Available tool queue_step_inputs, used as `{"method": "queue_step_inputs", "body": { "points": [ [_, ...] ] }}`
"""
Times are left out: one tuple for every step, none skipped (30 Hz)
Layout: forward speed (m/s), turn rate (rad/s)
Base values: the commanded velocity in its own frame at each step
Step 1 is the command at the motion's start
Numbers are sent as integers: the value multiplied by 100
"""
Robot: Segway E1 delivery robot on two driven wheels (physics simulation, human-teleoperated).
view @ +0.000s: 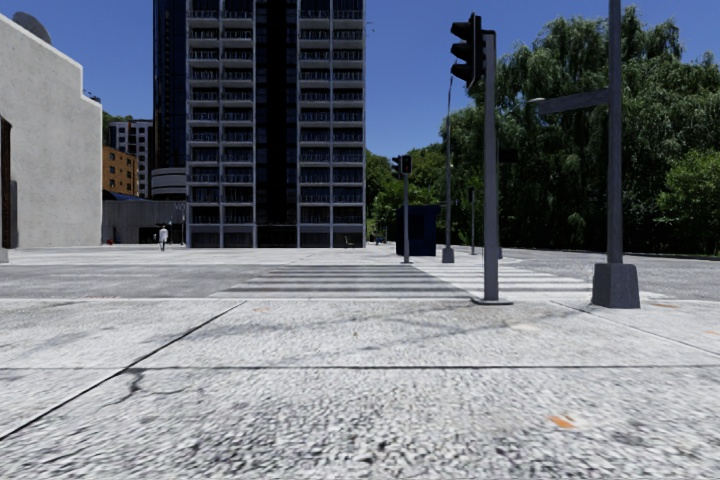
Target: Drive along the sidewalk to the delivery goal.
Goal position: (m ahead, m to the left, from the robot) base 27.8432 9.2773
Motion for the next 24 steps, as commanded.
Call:
{"method": "queue_step_inputs", "body": {
  "points": [
    [200,0],
    [200,0],
    [200,0],
    [200,0],
    [200,0],
    [200,0],
    [200,0],
    [200,0],
    [200,0],
    [200,0],
    [200,0],
    [200,0],
    [200,0],
    [200,0],
    [200,0],
    [200,0],
    [200,0],
    [200,0],
    [200,0],
    [200,0],
    [200,0],
    [200,0],
    [200,0],
    [200,0]
  ]
}}
